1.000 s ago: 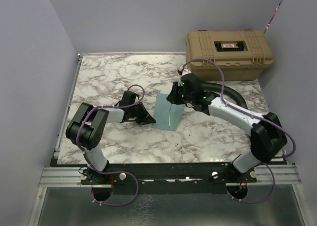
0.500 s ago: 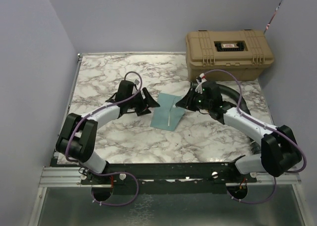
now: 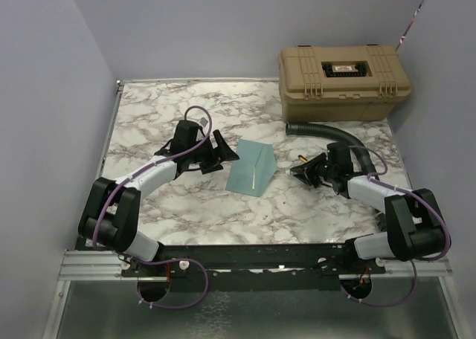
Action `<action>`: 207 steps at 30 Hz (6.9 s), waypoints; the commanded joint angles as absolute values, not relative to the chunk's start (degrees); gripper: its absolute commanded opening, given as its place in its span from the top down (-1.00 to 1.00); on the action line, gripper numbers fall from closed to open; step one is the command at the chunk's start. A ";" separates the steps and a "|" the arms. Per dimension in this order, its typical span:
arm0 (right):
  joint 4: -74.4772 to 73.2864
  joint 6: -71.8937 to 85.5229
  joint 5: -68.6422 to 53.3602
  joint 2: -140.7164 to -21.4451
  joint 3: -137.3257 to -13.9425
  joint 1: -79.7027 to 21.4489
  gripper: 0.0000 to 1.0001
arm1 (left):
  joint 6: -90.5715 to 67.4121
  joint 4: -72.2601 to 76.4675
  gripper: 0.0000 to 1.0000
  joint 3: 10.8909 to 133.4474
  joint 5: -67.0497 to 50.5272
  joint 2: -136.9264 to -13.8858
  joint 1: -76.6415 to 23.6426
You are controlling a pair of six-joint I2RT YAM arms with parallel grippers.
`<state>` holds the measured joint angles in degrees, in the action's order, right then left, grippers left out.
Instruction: Place the letter into the envelope and seal it
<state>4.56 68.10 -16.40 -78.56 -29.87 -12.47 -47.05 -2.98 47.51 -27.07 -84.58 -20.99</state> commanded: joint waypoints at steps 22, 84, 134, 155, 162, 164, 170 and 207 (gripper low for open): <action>-1.90 66.43 -18.36 -78.38 -30.16 -7.21 0.02 | -42.42 -2.72 0.13 57.16 -32.26 -101.59 -22.21; -20.52 37.24 -5.67 -112.65 -66.53 -33.86 0.64 | -38.12 -6.45 0.86 67.44 -33.98 -109.41 -25.83; -14.03 27.95 10.69 -111.78 -77.25 -42.26 0.74 | -37.15 -6.89 1.00 53.61 -27.92 -121.76 -22.15; -19.12 32.19 15.03 -119.40 -78.42 -41.21 0.83 | -40.69 -4.37 1.00 51.80 -30.71 -121.46 -20.75; -19.05 35.75 14.47 -121.46 -80.70 -34.99 0.85 | -40.51 -4.29 1.00 51.24 -30.81 -121.60 -20.63; -18.65 34.99 13.58 -122.51 -82.75 -33.74 0.85 | -40.71 -4.01 1.00 51.28 -30.76 -121.79 -20.57; -19.71 31.81 12.47 -124.24 -88.16 -32.87 0.85 | -40.93 -3.91 1.00 51.54 -30.79 -121.78 -20.48; -18.38 26.57 4.71 -118.65 -79.97 -37.88 0.68 | -41.04 0.45 0.70 48.35 -23.50 -101.32 -20.21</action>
<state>-19.25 30.44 5.48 -115.11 -77.89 -37.45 -45.01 6.42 51.09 -26.61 -103.44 -20.36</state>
